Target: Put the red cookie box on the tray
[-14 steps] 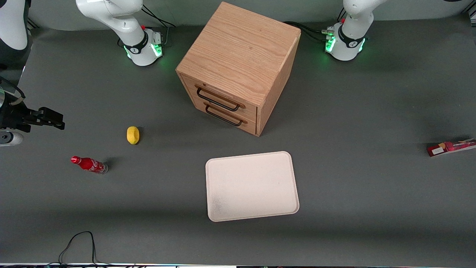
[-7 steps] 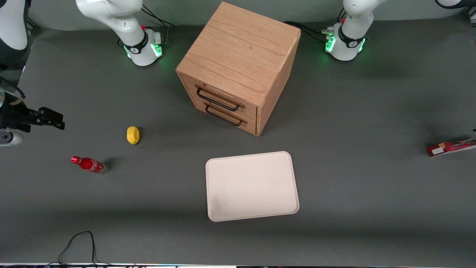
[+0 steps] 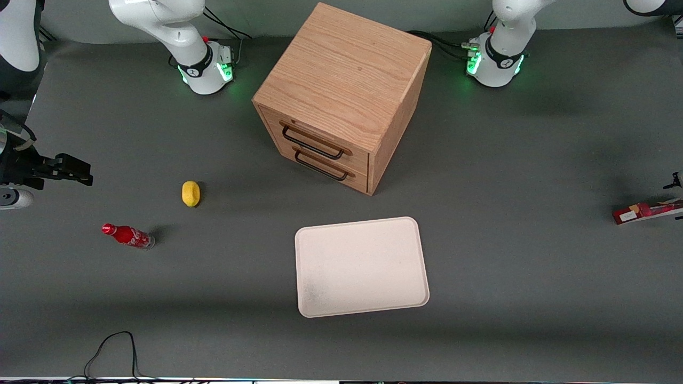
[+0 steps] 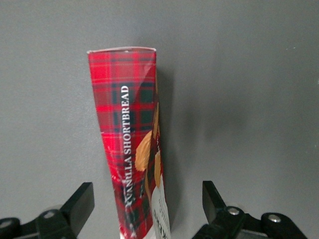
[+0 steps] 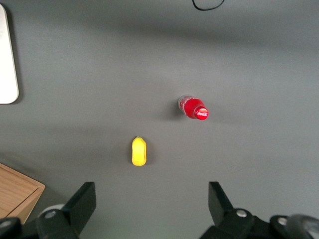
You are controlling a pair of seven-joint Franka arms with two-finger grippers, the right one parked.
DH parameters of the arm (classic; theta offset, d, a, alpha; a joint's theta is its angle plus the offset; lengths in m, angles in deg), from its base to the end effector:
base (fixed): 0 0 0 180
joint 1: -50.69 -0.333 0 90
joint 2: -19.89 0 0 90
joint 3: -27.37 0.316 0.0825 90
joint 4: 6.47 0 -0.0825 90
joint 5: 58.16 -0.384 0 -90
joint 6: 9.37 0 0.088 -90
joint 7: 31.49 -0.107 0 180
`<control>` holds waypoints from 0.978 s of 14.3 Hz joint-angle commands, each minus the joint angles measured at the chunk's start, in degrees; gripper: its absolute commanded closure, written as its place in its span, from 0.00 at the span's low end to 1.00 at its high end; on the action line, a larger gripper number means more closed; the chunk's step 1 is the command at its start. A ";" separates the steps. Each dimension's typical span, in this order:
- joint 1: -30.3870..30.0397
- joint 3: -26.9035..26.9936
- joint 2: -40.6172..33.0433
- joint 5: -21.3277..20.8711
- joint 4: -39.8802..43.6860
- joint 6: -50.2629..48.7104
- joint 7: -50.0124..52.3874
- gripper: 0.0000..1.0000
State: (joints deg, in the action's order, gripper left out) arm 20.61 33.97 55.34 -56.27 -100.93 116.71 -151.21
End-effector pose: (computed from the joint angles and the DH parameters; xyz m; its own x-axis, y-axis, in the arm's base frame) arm 0.5504 0.3975 0.2491 0.1222 -0.9925 -0.0049 -0.9897 -0.1222 0.0747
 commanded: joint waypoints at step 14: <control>-0.42 -0.19 0.76 4.69 -0.90 3.21 -6.85 1.00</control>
State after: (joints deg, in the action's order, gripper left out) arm 20.43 33.97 56.31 -52.85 -101.31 118.94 -156.31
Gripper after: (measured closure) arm 0.952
